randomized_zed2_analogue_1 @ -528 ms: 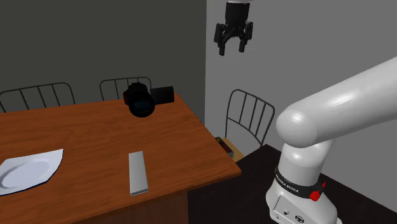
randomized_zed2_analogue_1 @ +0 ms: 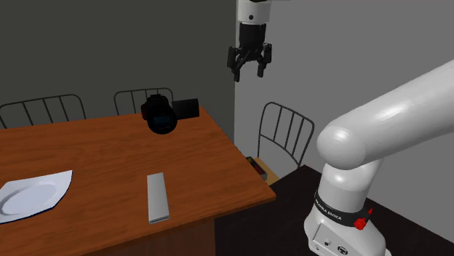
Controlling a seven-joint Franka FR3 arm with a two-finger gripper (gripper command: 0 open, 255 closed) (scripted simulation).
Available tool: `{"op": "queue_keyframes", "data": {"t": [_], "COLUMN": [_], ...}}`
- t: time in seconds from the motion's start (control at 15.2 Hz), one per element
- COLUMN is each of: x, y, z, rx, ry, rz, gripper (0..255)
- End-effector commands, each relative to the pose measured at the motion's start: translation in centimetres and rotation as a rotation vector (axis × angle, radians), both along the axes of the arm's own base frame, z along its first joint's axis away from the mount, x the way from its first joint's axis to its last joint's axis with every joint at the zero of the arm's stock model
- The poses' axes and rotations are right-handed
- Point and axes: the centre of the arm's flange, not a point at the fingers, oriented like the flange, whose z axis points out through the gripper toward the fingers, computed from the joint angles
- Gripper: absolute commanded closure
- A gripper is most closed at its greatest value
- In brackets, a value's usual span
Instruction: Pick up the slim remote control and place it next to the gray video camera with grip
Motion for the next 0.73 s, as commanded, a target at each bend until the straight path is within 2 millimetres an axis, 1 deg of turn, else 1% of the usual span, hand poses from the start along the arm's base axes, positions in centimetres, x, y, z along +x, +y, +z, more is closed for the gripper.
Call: {"op": "queue_keyframes", "data": {"t": [0.0, 0.66], "x": [0.5, 2.9], "y": [1.9, 11.4], "z": [-1.8, -10.4], "rx": [0.004, 0.019], "ry": [0.007, 0.042], "rz": [0.0, 0.003], "gripper": [0, 0]}}
